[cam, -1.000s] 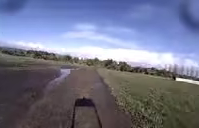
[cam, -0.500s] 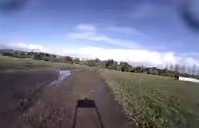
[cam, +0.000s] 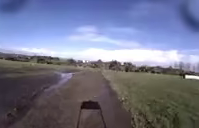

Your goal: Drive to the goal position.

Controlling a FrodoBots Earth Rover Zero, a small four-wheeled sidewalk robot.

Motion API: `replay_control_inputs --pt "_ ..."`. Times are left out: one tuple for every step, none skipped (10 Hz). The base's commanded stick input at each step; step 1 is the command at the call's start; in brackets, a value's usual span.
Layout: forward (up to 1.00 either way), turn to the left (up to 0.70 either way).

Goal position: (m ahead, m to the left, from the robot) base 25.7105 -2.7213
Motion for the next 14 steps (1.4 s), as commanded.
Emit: replay_control_inputs --pt "0.70 0.00" --pt "0.70 0.00" --pt "0.70 0.00" --pt "0.70 0.00" --pt "0.70 0.00" --pt "0.70 0.00" --pt "0.70 0.00" --pt "0.70 0.00" --pt "0.70 0.00" --pt "0.70 0.00" --pt "0.70 0.00" --pt "0.70 0.00" --pt "0.70 0.00" --pt "0.70 0.15"
